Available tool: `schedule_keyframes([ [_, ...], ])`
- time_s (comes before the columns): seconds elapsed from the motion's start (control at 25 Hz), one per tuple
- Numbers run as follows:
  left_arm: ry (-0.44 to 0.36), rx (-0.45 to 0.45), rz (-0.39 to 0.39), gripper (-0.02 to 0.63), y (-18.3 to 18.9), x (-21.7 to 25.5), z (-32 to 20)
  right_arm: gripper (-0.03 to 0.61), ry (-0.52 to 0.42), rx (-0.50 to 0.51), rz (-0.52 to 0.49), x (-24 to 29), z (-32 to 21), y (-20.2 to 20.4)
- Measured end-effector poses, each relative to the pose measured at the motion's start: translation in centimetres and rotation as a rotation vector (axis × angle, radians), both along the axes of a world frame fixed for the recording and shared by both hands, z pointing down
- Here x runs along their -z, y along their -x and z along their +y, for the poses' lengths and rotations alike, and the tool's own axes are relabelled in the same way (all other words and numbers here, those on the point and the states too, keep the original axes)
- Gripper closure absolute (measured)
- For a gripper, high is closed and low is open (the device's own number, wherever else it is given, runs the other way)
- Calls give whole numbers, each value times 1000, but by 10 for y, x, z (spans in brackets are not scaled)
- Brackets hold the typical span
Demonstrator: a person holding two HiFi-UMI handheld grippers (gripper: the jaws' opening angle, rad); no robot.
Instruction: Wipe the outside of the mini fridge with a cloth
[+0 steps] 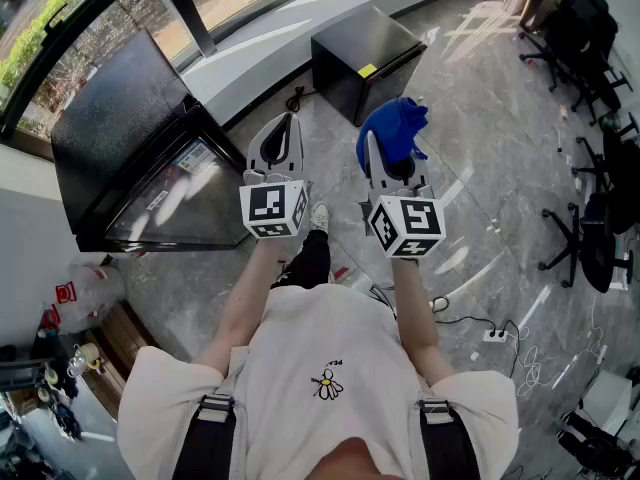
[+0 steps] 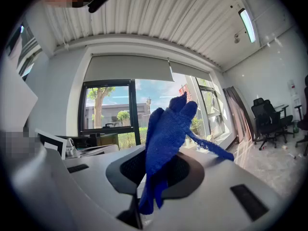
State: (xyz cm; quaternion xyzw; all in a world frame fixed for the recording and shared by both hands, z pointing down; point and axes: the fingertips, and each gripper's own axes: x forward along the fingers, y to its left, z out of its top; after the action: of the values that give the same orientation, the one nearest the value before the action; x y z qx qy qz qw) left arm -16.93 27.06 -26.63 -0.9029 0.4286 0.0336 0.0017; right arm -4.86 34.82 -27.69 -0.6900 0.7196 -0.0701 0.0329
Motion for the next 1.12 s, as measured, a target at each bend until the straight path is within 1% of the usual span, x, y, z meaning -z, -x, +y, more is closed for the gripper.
schedule_keyframes([
  [0.12, -25, -10, 2, 609, -21, 1, -38, 495, 2, 3, -6, -6, -37, -17],
  [0.28, -45, -13, 11, 609, -54, 7, -106, 495, -6, -3, 19, -7, -99, -44],
  [0.44, -49, 4, 26, 609, -84, 16, -174, 495, -19, 12, 40, 3, -167, -71],
  [0.64, -22, 24, 19, 609, -112, 9, -233, 495, -24, 18, 42, 10, -235, -101],
  [0.8, 8, 53, 15, 609, -129, 0, -268, 495, -15, 42, 59, 9, -275, -118],
  [0.96, 17, 71, -19, 609, -150, -9, -290, 495, 5, 73, 42, 0, -308, -137],
  [1.12, 29, 87, -33, 609, -166, -13, -310, 495, 15, 101, 34, -5, -337, -152],
])
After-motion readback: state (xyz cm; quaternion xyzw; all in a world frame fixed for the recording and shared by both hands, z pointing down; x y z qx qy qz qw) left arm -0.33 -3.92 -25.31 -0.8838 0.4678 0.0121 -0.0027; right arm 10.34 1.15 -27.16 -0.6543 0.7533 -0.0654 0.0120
